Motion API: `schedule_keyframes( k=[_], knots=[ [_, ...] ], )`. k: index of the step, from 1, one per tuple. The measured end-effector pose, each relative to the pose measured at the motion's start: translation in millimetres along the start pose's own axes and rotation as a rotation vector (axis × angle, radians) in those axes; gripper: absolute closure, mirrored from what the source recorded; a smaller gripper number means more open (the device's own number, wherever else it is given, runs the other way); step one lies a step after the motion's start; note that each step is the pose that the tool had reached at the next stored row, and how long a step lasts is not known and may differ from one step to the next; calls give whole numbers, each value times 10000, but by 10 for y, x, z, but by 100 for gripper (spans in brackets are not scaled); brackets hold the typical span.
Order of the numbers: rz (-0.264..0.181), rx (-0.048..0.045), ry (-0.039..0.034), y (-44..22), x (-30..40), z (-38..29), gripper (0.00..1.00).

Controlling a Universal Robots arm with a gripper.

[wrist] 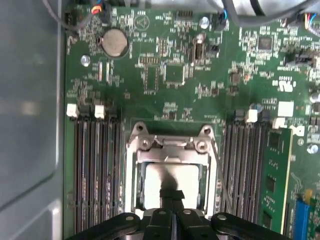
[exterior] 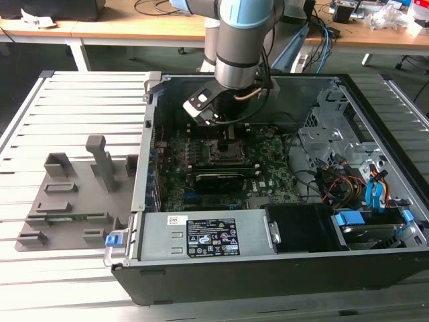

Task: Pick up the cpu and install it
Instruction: 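Close the cpu cover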

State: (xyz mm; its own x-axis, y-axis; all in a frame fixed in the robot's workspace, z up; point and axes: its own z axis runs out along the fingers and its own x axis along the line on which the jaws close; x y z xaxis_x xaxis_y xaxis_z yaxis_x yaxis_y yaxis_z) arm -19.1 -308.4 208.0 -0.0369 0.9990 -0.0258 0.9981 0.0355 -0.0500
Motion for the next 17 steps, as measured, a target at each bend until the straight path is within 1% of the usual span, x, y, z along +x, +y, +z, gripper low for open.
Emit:
schedule_keyframes(
  k=[2,5,6,8,9,10,14,17],
  knots=[
    [-1,1,1,58,-2,-6,89],
    [-2,2,0,109,-5,-47,89],
    [-1,2,1,131,-7,-85,89],
    [-1,2,1,152,-9,-157,89],
    [-1,2,2,156,-11,-194,89],
    [-1,1,1,157,-11,-215,89],
    [-1,2,0,150,-17,-434,89],
    [-1,2,1,149,-18,-459,89]
  ],
)
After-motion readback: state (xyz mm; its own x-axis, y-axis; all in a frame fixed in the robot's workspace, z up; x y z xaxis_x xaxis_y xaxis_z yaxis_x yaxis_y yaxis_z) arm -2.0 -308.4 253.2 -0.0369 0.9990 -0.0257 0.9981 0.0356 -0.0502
